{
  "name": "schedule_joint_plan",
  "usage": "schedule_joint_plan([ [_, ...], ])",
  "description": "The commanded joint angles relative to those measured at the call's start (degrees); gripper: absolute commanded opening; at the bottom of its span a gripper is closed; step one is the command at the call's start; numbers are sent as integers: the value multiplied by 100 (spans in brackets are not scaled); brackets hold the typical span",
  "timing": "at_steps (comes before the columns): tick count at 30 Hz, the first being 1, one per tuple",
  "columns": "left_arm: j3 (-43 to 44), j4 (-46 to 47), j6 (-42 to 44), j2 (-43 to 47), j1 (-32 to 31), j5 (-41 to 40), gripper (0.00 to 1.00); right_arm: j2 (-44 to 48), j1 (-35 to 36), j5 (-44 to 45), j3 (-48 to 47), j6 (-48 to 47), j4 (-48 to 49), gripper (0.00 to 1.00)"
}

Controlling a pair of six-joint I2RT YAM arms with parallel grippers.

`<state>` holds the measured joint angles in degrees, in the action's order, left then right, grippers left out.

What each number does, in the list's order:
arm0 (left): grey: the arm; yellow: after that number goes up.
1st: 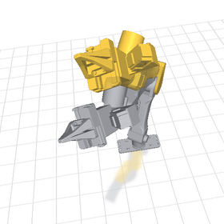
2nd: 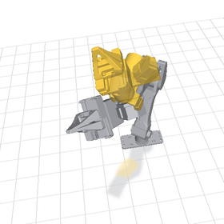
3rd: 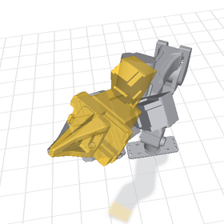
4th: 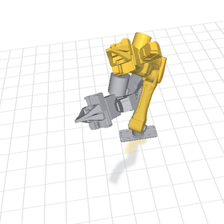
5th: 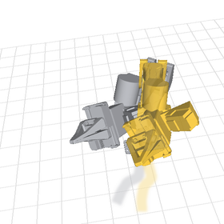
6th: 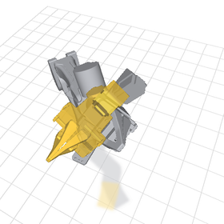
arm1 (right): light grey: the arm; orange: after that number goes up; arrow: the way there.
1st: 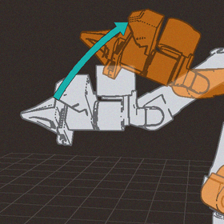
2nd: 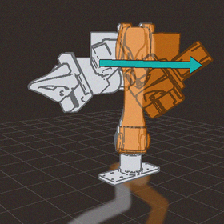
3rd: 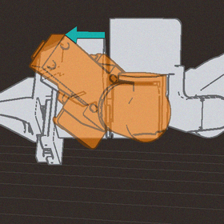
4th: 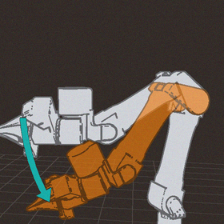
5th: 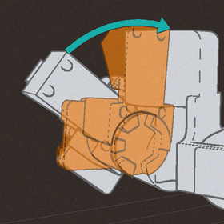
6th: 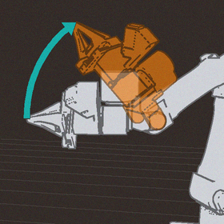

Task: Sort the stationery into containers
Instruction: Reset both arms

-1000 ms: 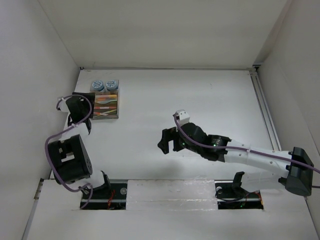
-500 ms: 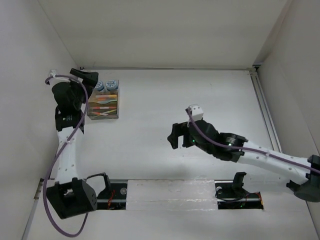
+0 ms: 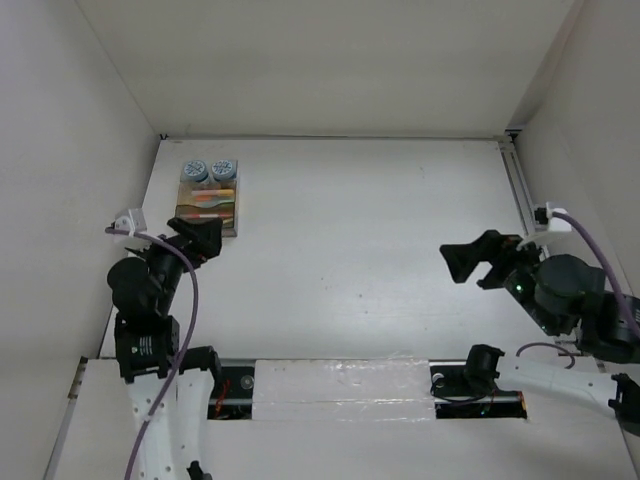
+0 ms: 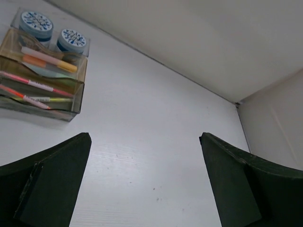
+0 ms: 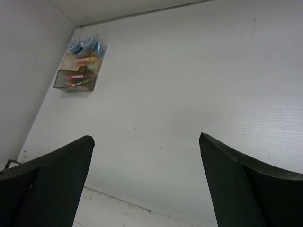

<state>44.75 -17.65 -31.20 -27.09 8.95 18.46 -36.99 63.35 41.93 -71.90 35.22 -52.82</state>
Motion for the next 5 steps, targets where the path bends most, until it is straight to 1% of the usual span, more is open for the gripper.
schedule_joint_plan([
  [1,69,-186,149,335,-7,-193,100,350,-16,113,-61,107,-659,99],
  [3,69,-186,202,336,-7,-193,100,491,-16,113,105,108,-721,99],
  [5,-97,-3,202,336,-7,-10,100,491,-16,280,106,239,-782,99],
])
